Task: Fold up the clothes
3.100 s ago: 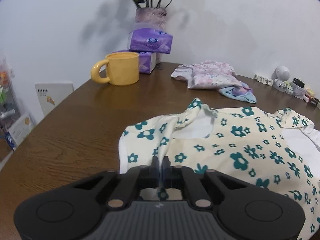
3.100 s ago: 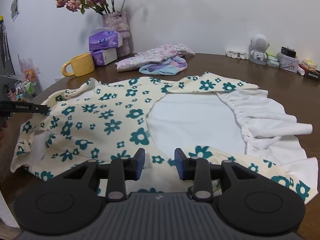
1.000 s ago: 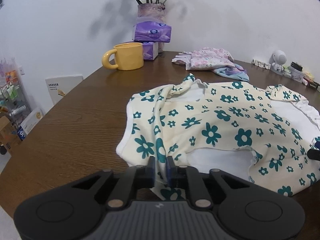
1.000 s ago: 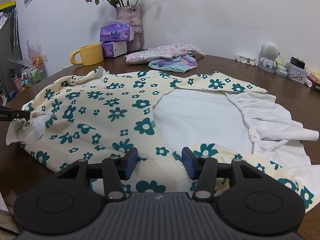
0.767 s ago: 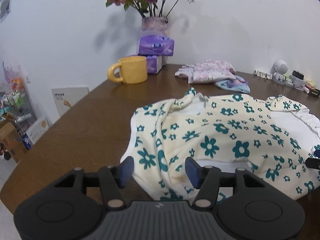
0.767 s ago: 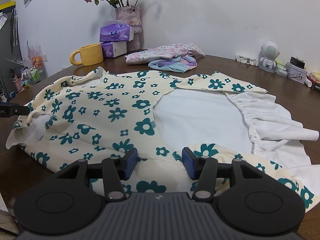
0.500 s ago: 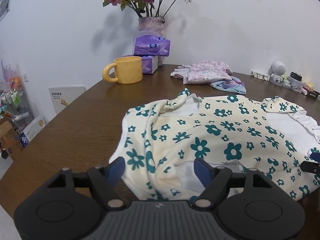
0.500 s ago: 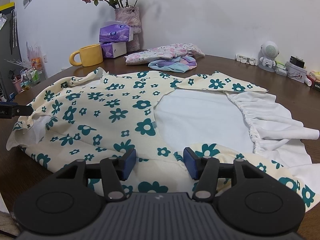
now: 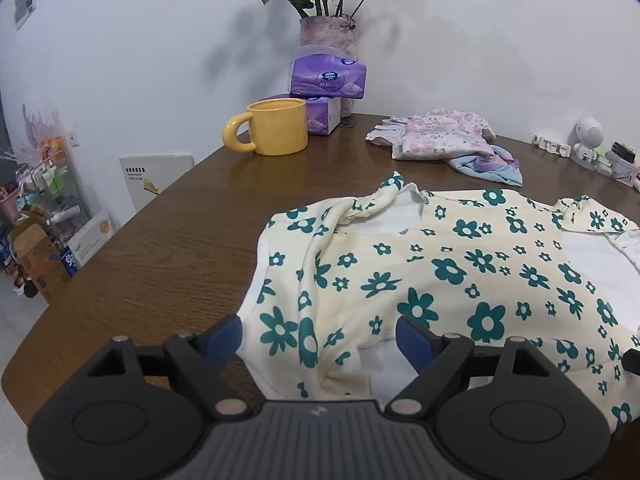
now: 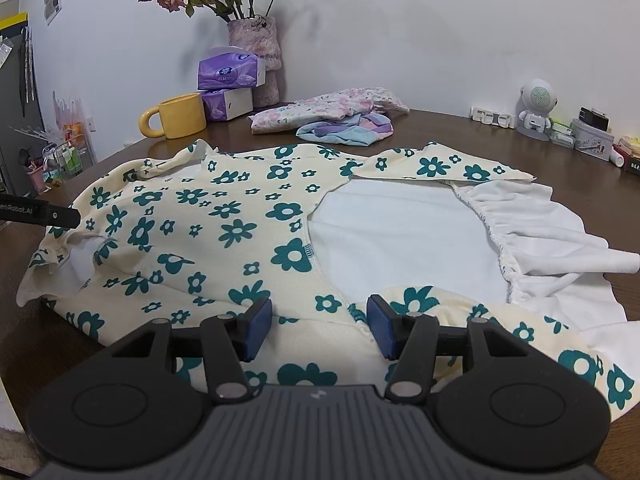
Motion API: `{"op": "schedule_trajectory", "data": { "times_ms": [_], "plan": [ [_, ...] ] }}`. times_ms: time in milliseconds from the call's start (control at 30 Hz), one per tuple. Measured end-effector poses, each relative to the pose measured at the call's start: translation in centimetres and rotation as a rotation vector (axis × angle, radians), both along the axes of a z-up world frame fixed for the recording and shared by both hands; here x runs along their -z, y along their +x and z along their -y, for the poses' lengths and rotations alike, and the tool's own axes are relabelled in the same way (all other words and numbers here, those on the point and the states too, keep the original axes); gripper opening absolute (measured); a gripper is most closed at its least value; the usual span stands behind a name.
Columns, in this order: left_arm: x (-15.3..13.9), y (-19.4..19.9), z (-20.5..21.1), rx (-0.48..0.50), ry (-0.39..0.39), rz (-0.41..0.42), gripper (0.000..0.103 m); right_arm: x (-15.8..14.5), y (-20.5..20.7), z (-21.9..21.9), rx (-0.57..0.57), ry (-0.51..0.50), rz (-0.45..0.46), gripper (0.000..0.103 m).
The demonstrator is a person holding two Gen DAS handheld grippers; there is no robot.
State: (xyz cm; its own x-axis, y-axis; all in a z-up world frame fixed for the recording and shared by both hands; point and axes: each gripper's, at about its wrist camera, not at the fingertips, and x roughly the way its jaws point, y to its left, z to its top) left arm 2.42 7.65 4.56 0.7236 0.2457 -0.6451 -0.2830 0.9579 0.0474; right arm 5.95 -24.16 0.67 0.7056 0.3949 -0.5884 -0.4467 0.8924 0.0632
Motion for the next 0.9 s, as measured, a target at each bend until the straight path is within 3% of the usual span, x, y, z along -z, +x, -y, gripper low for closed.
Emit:
{"op": "schedule_trajectory", "data": {
  "times_ms": [900],
  "plan": [
    [-0.15,0.4,0.86,0.02,0.003,-0.039,0.089,-0.03,-0.15,0.07,0.004,0.013,0.004,0.054]
  ]
}}
